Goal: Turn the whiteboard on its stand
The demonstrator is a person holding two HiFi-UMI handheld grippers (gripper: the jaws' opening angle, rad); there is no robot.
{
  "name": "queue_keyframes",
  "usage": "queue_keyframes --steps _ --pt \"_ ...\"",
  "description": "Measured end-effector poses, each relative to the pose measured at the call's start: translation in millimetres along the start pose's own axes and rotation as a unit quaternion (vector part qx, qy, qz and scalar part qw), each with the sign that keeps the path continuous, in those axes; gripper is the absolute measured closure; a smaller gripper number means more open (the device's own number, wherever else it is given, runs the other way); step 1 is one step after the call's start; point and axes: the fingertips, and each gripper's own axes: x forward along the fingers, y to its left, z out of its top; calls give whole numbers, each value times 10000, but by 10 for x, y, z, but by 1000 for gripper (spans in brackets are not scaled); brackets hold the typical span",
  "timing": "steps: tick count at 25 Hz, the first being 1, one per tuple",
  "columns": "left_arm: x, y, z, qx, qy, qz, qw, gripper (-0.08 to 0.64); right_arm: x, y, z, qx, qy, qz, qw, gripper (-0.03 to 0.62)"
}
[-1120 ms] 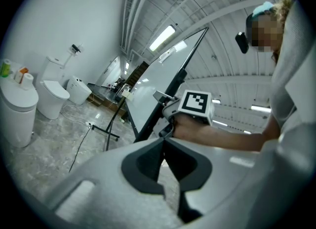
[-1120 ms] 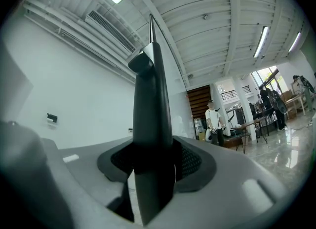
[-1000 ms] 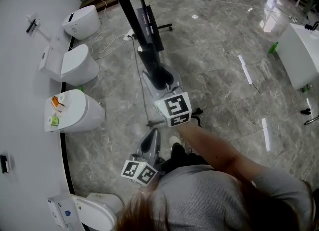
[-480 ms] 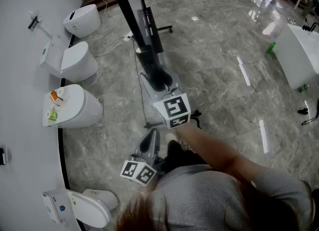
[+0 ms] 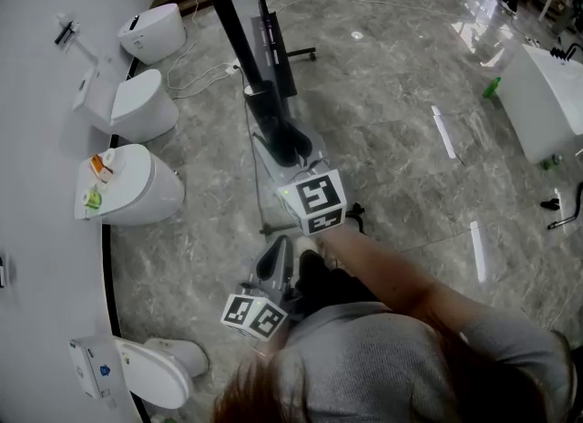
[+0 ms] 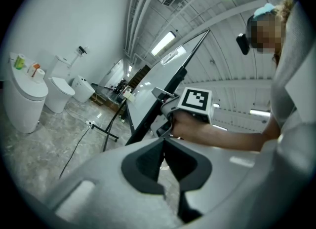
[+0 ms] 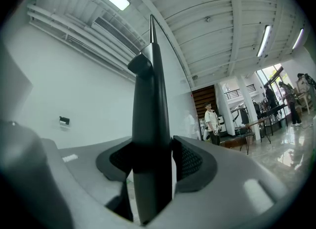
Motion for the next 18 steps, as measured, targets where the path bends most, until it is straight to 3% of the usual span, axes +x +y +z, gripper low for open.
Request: queue_keyframes --steps 11,18 --pt "-244 -74 4 23 -147 62 9999 558 -207 176 28 -18 28 64 10000 380" --pt "-317 -165 -105 115 85 -171 9998 558 -365 266 14 -57 49 84 9999 390"
